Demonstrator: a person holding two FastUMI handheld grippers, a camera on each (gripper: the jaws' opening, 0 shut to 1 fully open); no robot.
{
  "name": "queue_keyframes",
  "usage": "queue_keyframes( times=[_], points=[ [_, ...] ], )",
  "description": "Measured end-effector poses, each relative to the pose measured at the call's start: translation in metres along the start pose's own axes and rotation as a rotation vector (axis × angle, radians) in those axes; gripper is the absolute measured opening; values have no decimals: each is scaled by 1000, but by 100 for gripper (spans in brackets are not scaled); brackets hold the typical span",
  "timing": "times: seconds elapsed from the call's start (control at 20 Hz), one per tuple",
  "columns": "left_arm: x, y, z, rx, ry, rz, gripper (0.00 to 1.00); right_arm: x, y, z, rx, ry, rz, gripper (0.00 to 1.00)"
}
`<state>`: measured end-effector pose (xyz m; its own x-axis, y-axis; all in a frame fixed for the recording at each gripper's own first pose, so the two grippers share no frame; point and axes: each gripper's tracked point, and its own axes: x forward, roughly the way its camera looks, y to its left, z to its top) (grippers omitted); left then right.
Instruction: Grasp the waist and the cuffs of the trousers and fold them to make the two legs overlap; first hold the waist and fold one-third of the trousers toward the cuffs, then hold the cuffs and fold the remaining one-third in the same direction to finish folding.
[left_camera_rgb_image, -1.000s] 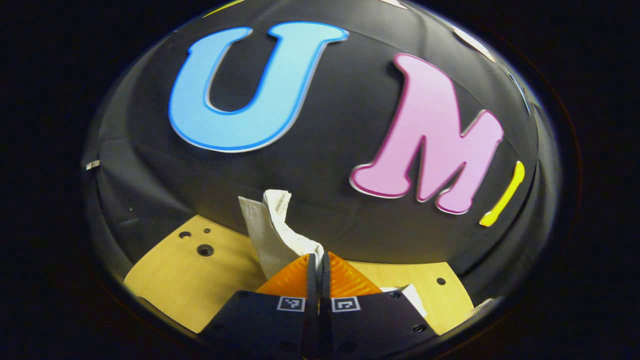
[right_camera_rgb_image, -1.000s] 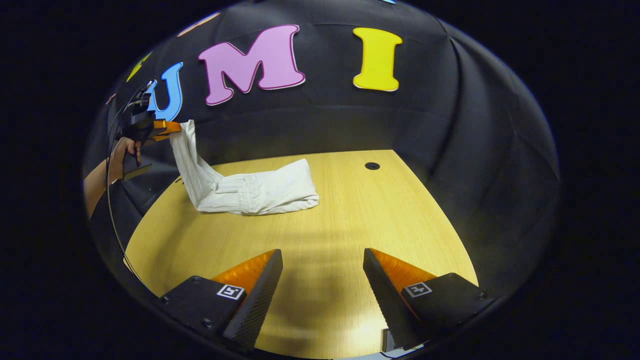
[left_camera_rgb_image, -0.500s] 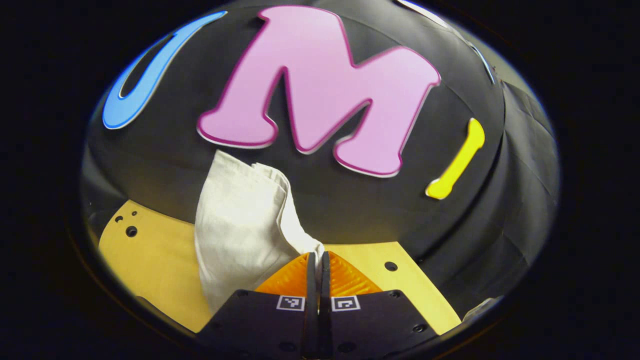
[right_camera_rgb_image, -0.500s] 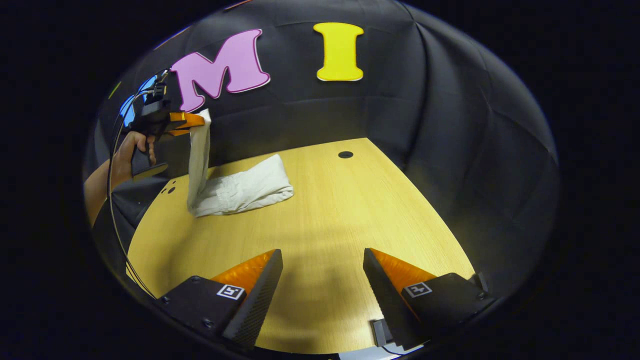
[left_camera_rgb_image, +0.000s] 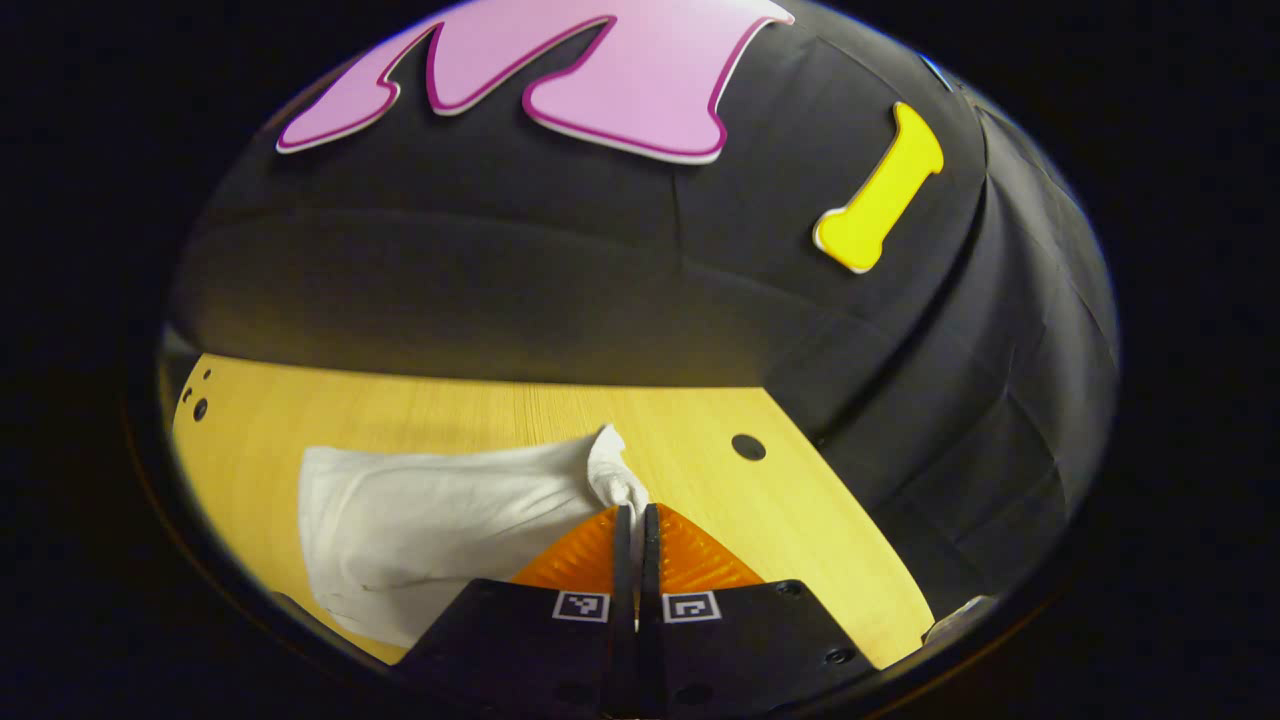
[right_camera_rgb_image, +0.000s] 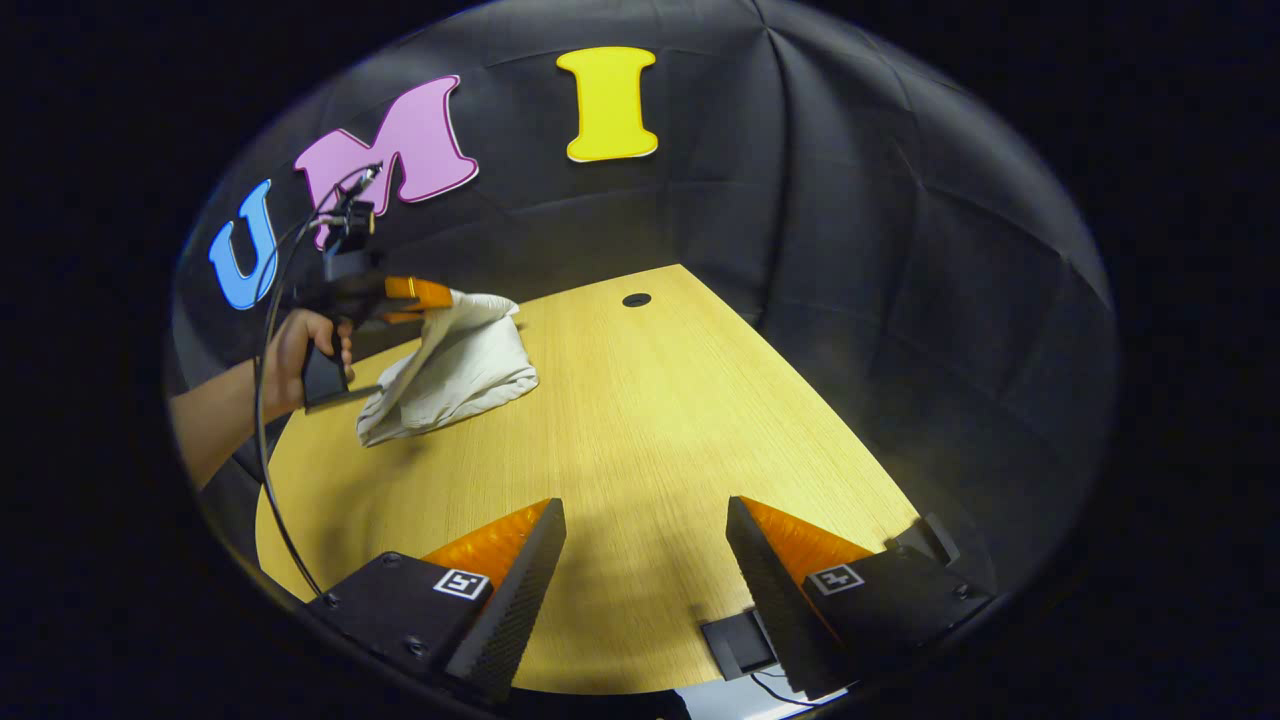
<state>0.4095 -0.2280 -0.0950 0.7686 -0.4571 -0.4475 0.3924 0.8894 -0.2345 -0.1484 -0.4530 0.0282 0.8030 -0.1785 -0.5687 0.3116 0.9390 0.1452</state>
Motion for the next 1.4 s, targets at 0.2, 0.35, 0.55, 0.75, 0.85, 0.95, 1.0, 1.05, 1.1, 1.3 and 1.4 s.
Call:
queue_keyframes(
  times=[0.2, 0.35, 0.55, 0.75, 0.85, 0.95, 1.0, 1.05, 1.1, 1.3, 1.4],
  points=[
    [7, 4, -32, -26, 60, 29, 14, -11, -2, -1, -25, 0, -16, 99],
    [-10, 4, -36, -32, 54, 8, 27, -15, 10, 4, -44, -13, -9, 99],
    [-76, 34, -26, 8, -1, 39, 85, -26, 35, 21, -91, -60, 3, 99],
    [-183, 73, -7, 85, -105, 110, 96, -41, 76, 43, -131, -138, 48, 99],
    [-242, 86, -3, 103, -163, 145, 96, -54, 95, 52, -137, -178, 63, 99],
    [-297, 98, -2, 116, -223, 182, 96, -66, 116, 55, -123, -208, 88, 99],
    [-322, 103, -5, 123, -247, 198, 96, -71, 125, 56, -119, -221, 102, 99],
    [-346, 110, -8, 133, -270, 215, 95, -78, 134, 55, -117, -231, 117, 99],
    [-369, 115, -15, 143, -279, 228, 96, -81, 141, 51, -117, -232, 128, 99],
    [-440, 135, -37, 144, -312, 278, 96, -100, 161, 29, -126, -229, 171, 99],
    [-468, 145, -51, 119, -343, 326, 96, -112, 166, 18, -125, -235, 175, 99]
  ],
)
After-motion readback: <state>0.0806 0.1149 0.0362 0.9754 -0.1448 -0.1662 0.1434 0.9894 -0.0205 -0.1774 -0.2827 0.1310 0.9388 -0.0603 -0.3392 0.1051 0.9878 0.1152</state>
